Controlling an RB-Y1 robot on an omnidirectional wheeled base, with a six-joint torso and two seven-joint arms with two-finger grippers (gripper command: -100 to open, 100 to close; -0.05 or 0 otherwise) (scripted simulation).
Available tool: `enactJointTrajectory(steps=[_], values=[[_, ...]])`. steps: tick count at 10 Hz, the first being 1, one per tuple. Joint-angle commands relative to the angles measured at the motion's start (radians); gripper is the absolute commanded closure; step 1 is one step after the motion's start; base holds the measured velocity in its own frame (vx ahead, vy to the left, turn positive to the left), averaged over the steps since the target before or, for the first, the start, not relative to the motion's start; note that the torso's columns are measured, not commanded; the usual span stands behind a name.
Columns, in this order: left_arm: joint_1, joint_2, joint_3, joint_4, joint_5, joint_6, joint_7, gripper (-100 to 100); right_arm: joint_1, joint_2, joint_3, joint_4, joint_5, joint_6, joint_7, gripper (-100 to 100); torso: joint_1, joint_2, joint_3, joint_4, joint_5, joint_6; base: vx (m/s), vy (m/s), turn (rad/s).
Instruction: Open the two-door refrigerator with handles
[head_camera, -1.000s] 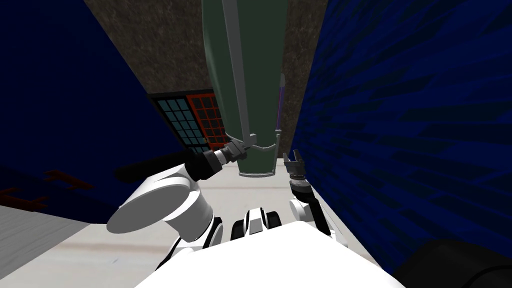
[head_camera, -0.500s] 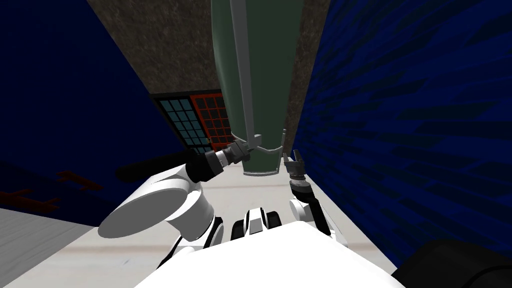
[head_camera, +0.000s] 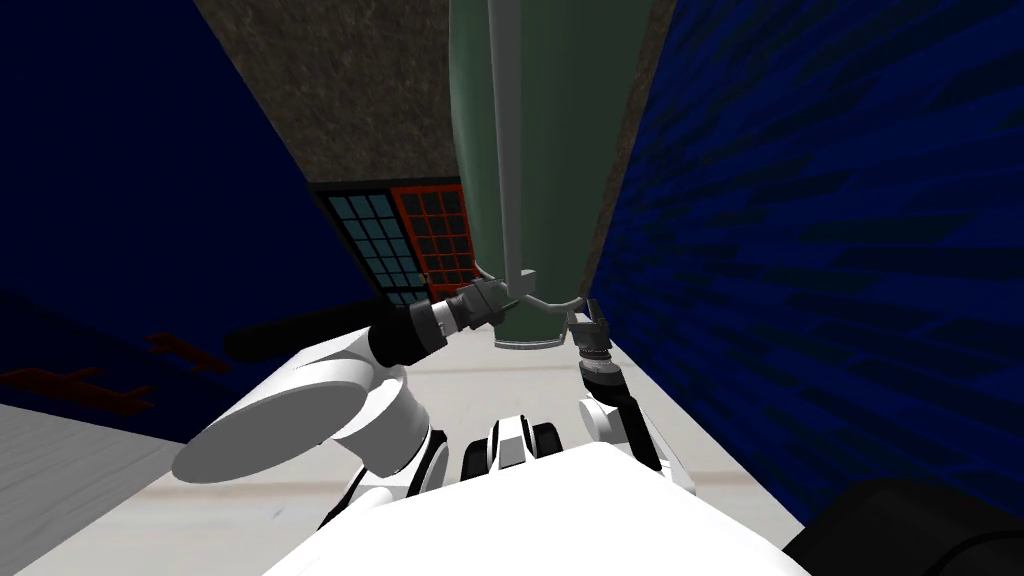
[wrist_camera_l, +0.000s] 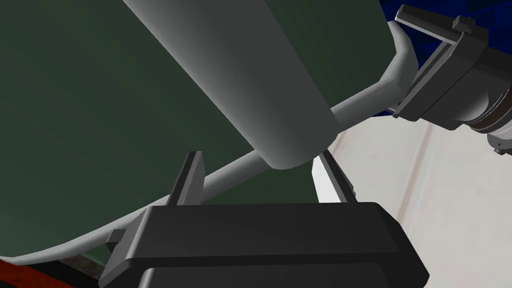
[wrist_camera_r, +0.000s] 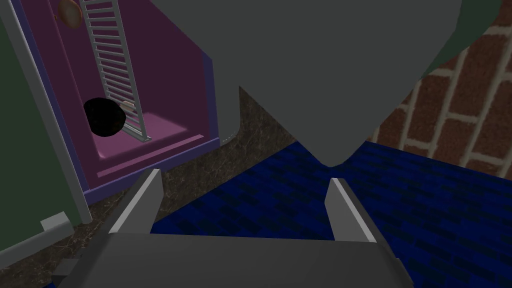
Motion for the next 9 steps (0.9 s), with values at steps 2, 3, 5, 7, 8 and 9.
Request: enactJointTrajectory(steps=[2, 3, 5, 7, 8, 9], values=[[-0.104, -0.001, 0.044, -0.005, 0.030, 0.078, 0.076, -100, 0.000, 0.001, 0.000, 0.000, 0.000, 0.000, 0.000, 0, -0.008, -0.008, -0.003, -0.007, -0.004, 0.001, 0.033, -0.093, 0.106], [-0.138, -0.001, 0.057, -0.006, 0.040, 0.100, 0.098, -100, 0.000, 0.001, 0.000, 0.000, 0.000, 0.000, 0.000, 0, -0.001, -0.009, -0.004, -0.007, -0.002, 0.001, 0.035, -0.067, 0.082], [-0.202, -0.001, 0.084, -0.009, 0.061, 0.145, 0.140, -100, 0.000, 0.000, 0.000, 0.000, 0.000, 0.000, 0.000, 0, 0.008, -0.007, -0.003, -0.007, 0.001, 0.001, 0.027, -0.032, 0.081], [-0.261, 0.000, 0.111, -0.011, 0.082, 0.189, 0.182, -100, 0.000, 0.000, 0.000, 0.000, 0.000, 0.000, 0.000, 0, 0.006, -0.006, -0.004, -0.003, 0.001, 0.000, 0.031, -0.026, 0.092], [-0.267, 0.000, 0.111, -0.011, 0.082, 0.189, 0.182, -100, 0.000, 0.000, 0.000, 0.000, 0.000, 0.000, 0.000, 0, 0.006, -0.005, -0.006, -0.001, 0.001, 0.000, 0.010, -0.015, 0.030], [-0.299, 0.000, 0.125, -0.013, 0.092, 0.211, 0.204, -100, 0.000, 0.000, 0.000, 0.000, 0.000, 0.000, 0.000, 0, 0.005, -0.004, -0.007, 0.001, 0.001, 0.001, 0.015, -0.018, 0.054]])
